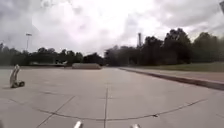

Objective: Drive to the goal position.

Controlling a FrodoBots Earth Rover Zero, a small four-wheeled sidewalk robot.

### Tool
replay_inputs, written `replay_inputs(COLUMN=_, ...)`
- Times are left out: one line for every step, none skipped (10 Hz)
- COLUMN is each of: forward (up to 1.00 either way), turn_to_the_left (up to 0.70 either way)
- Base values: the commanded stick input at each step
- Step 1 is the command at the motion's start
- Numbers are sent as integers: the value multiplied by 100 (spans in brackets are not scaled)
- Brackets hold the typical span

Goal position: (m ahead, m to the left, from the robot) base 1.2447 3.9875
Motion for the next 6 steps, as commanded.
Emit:
replay_inputs(forward=100, turn_to_the_left=40)
replay_inputs(forward=100, turn_to_the_left=40)
replay_inputs(forward=100, turn_to_the_left=40)
replay_inputs(forward=100, turn_to_the_left=40)
replay_inputs(forward=100, turn_to_the_left=40)
replay_inputs(forward=100, turn_to_the_left=40)
